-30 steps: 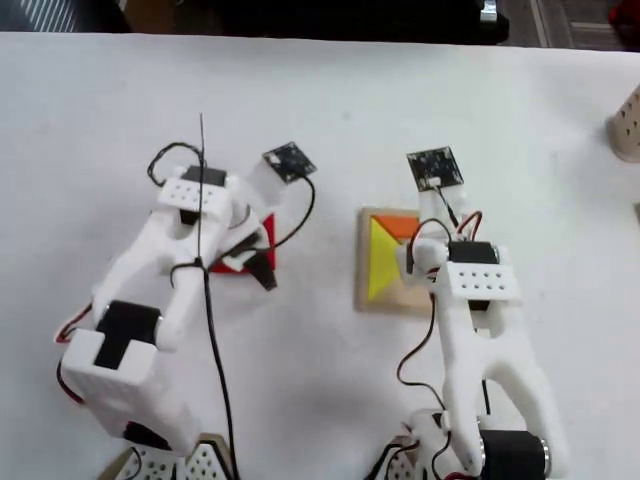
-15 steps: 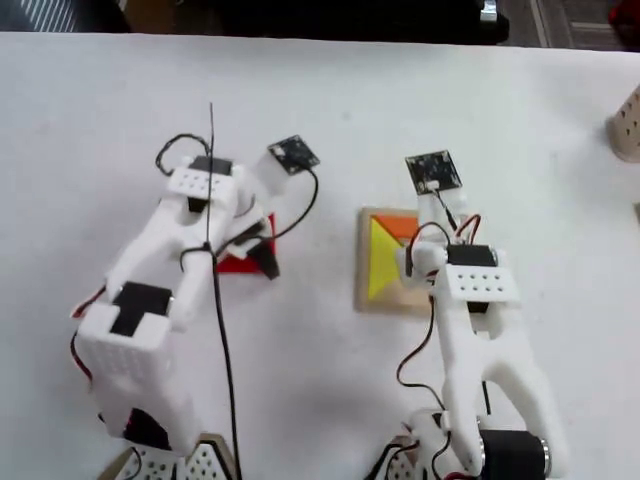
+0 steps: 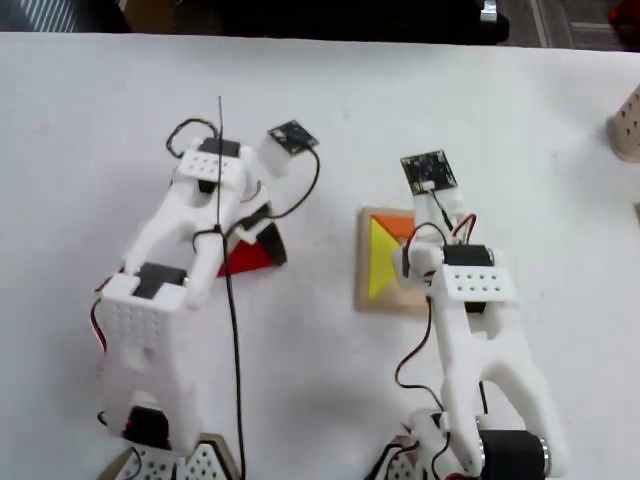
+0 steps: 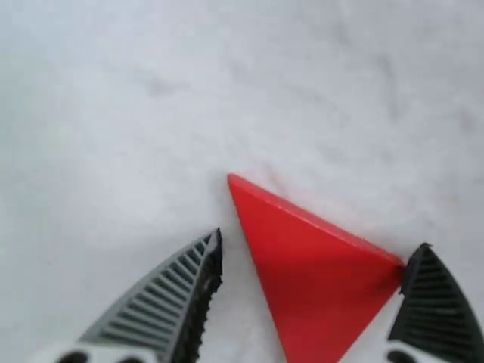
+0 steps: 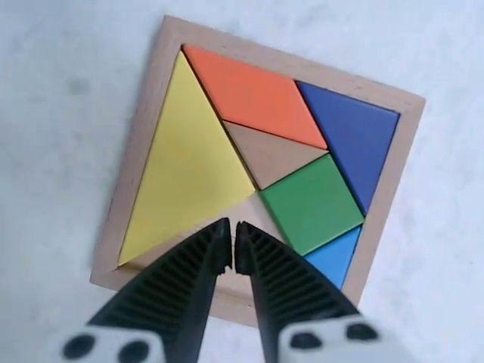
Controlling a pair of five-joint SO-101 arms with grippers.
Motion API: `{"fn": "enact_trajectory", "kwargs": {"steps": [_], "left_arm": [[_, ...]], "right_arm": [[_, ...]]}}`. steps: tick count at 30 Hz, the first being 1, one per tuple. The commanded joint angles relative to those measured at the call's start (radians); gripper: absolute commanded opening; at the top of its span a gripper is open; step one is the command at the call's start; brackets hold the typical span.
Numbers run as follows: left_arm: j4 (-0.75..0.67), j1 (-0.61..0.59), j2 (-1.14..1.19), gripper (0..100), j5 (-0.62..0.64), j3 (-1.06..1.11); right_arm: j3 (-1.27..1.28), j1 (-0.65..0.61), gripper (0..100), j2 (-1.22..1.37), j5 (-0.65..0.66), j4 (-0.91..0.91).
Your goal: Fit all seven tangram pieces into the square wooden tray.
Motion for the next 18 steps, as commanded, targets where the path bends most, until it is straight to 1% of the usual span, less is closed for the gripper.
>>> {"fn": "enact_trajectory", "kwargs": {"steps": [1,8,12,18], "left_arm": [[0.017,-0.015,0.018,37,0.114,-0.091],[0.02,-0.015,0.024,37,0.127,-0.091],[0.06,-0.018,0.021,37,0.127,-0.091],[0.063,-0.036,0.019,37,0.127,-0.091]], "right_arm": [[-0.006,-0.005,1.8,-0.035,0.011,-0.018],[-0.006,-0.005,1.8,-0.035,0.011,-0.019],[-0.006,-0.005,1.8,-0.03,0.011,-0.021],[-0.006,-0.005,1.9,-0.03,0.011,-0.021]]}}
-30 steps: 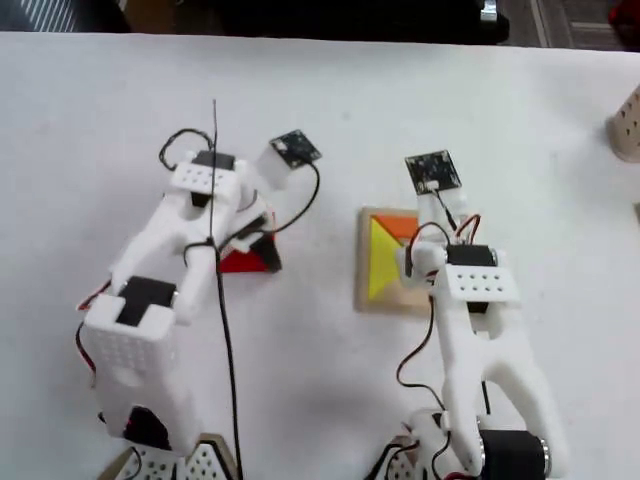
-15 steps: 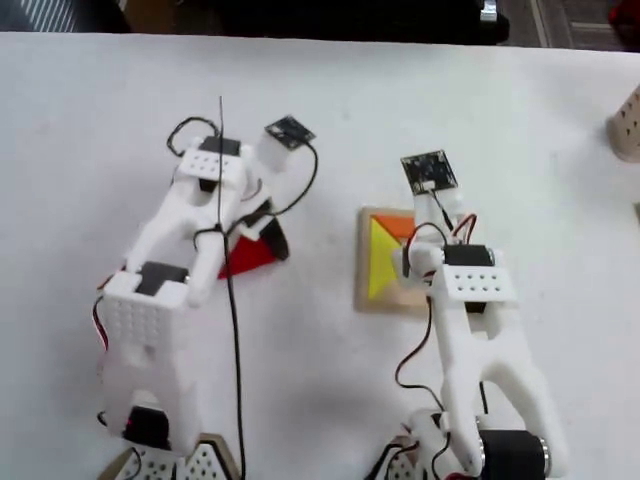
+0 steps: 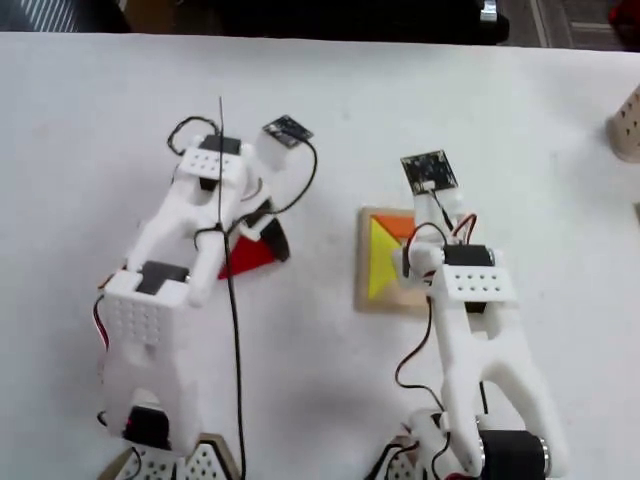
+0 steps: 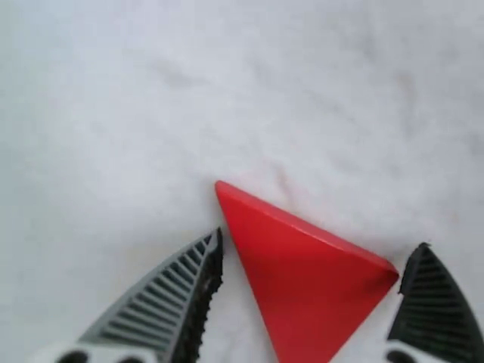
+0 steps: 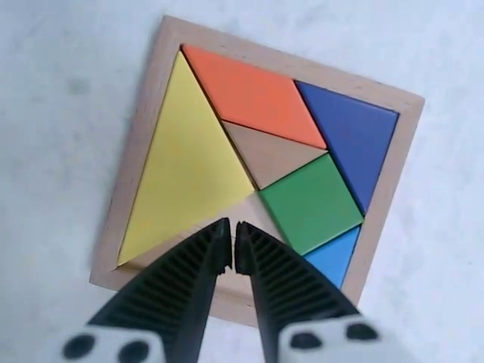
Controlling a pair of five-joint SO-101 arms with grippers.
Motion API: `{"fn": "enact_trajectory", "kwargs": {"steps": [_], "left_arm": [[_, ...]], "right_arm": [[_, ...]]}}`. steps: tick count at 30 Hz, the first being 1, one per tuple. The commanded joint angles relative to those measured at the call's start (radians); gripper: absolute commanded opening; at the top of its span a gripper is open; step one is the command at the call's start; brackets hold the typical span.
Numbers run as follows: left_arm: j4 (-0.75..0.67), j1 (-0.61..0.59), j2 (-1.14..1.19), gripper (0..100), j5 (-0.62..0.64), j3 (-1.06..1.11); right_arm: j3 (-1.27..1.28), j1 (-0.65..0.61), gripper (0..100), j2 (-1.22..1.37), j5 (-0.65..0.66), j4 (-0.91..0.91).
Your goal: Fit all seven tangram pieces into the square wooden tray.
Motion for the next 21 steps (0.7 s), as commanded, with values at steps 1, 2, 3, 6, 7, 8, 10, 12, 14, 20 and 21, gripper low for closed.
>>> {"fn": "enact_trajectory", "kwargs": {"steps": [1,2,3,6,7,8,10,12,14,20,21], "left_arm": [[0.023,-0.036,-0.015,37,0.031,-0.041],[0.023,-0.039,-0.015,37,0.029,-0.032],[0.028,-0.039,-0.018,37,0.026,-0.026],[0.005,-0.039,-0.07,37,0.02,0.041],[-0.029,-0.039,-0.093,37,0.021,0.083],[-0.072,-0.038,-0.117,37,0.028,0.129],[-0.158,-0.031,-0.174,37,0.031,0.219],[-0.216,-0.015,-0.222,37,0.038,0.293],[-0.25,-0.007,-0.257,37,0.083,0.344],[-0.262,-0.005,-0.268,37,0.21,0.359],[-0.261,-0.004,-0.268,37,0.241,0.358]], "right_arm": [[-0.006,-0.005,1.9,-0.03,0.012,-0.021],[-0.006,-0.005,1.9,-0.03,0.012,-0.021],[-0.006,-0.005,1.9,-0.03,0.012,-0.021],[-0.006,-0.005,1.9,-0.03,0.012,-0.021],[-0.006,-0.005,1.9,-0.03,0.012,-0.021],[-0.006,-0.005,1.9,-0.03,0.012,-0.021],[-0.006,-0.005,2.0,-0.03,0.012,-0.021],[-0.006,-0.005,2.0,-0.03,0.012,-0.022],[-0.006,-0.005,2.0,-0.03,0.012,-0.022],[-0.005,-0.005,2.0,-0.028,0.012,-0.022],[-0.005,-0.005,2.0,-0.028,0.012,-0.022]]}}
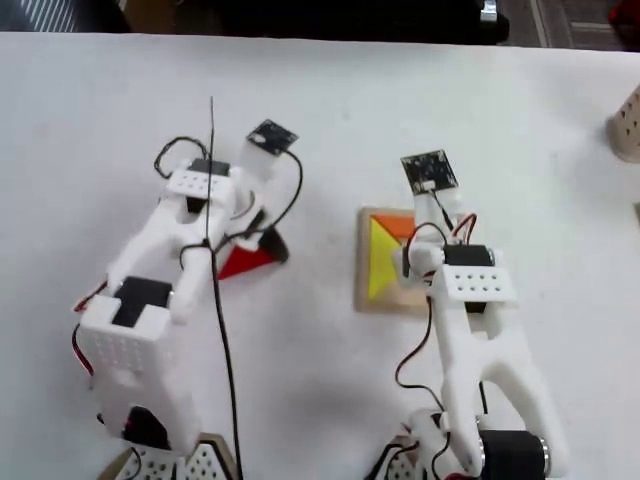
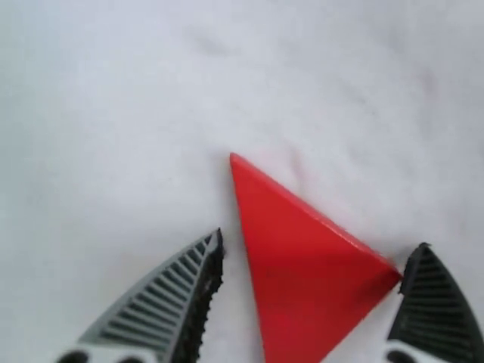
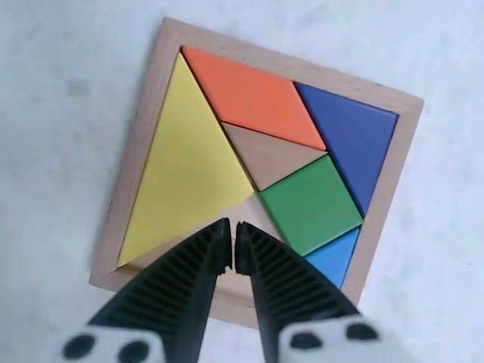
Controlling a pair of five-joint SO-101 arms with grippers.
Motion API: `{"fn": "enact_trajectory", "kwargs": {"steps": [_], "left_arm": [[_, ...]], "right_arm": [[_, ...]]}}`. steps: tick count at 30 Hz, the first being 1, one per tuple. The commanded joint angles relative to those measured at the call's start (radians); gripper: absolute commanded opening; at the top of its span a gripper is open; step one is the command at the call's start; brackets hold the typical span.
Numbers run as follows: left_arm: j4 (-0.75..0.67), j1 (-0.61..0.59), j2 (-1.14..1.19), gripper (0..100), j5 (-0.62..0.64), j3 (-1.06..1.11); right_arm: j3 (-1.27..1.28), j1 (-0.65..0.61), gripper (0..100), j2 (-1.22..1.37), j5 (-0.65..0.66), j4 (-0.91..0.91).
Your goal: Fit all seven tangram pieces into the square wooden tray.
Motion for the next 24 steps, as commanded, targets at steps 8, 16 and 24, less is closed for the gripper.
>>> {"fn": "enact_trajectory", "kwargs": {"steps": [8,16,24], "left_arm": [[0.04,0.005,-0.056,37,0.256,-0.003],[0.055,0.002,-0.056,37,0.15,0.0],[0.058,-0.016,-0.056,29,0.144,-0.006]], "right_arm": [[0.003,-0.005,2.0,-0.028,0.012,-0.021],[0.008,-0.005,2.0,-0.028,0.012,-0.035],[0.008,-0.005,2.0,-0.028,0.012,-0.035]]}}
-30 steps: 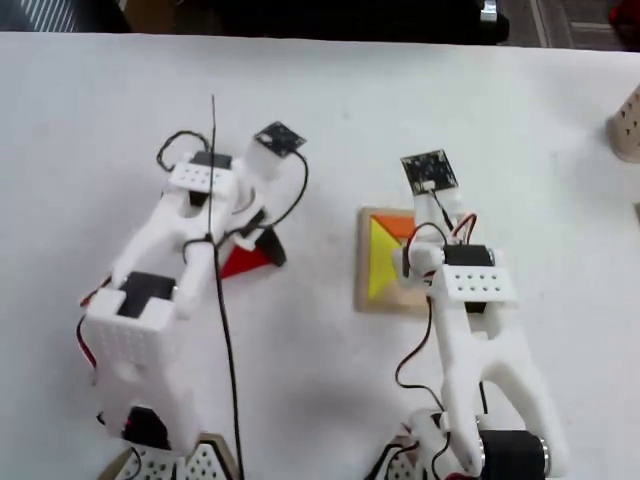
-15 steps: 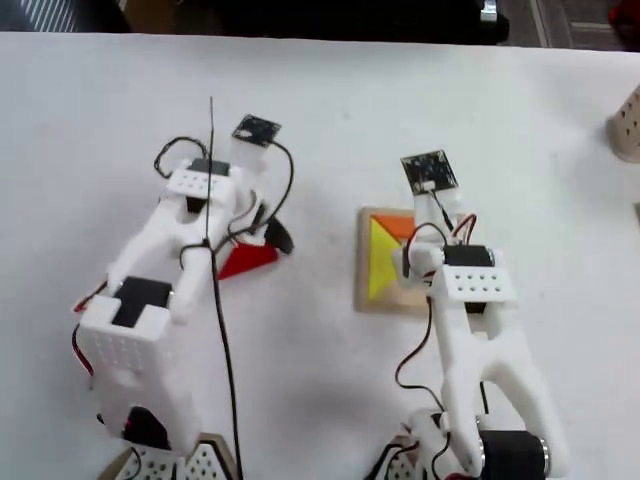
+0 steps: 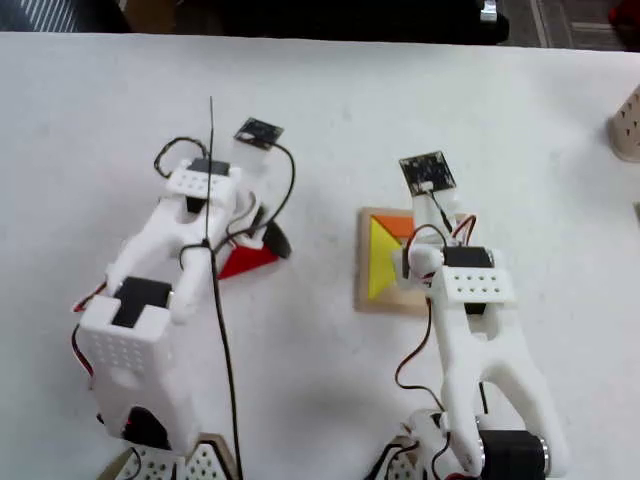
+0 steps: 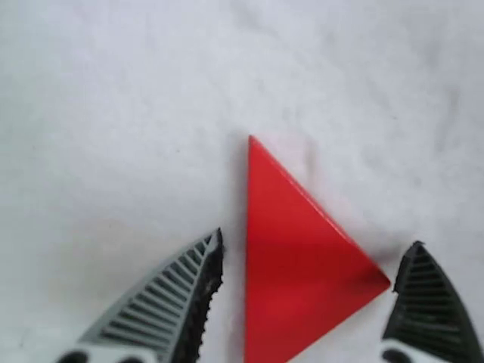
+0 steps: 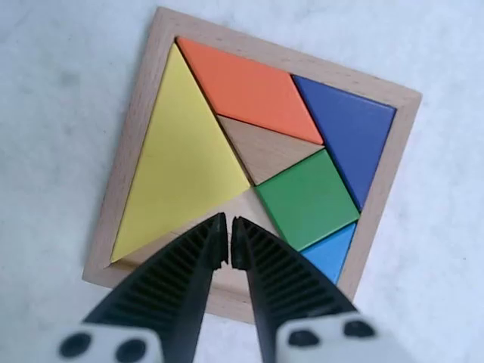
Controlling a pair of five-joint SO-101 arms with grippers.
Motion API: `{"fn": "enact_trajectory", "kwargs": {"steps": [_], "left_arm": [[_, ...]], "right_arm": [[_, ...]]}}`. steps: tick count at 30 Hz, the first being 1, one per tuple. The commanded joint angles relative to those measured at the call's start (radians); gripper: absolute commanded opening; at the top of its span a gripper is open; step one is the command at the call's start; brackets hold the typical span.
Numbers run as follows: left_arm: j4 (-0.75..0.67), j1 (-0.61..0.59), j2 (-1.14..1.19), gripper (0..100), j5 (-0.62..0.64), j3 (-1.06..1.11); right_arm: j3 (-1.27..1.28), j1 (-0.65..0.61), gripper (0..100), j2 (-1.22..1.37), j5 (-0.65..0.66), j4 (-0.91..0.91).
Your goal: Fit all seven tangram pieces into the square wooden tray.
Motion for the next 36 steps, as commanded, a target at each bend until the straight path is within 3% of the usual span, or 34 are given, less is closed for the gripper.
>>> {"fn": "enact_trajectory", "kwargs": {"steps": [1,9,16,21,33,36], "left_arm": [[0.018,-0.016,-0.056,27,-0.034,-0.008],[0.015,-0.013,-0.056,33,-0.035,-0.003],[0.029,-0.018,-0.056,33,-0.037,0.0],[0.049,-0.018,-0.056,32,-0.133,0.002],[0.029,-0.019,-0.056,32,-0.133,0.0],[0.023,-0.019,-0.056,28,-0.132,0.0]], "right_arm": [[-0.008,-0.005,2.0,-0.028,0.012,-0.016],[-0.008,-0.005,2.0,-0.028,0.012,-0.021],[-0.008,-0.005,2.0,-0.028,0.012,-0.021],[-0.008,-0.005,2.0,-0.028,0.012,-0.021],[-0.008,-0.005,2.0,-0.028,0.012,-0.021],[-0.008,-0.005,2.0,-0.028,0.012,-0.021]]}}
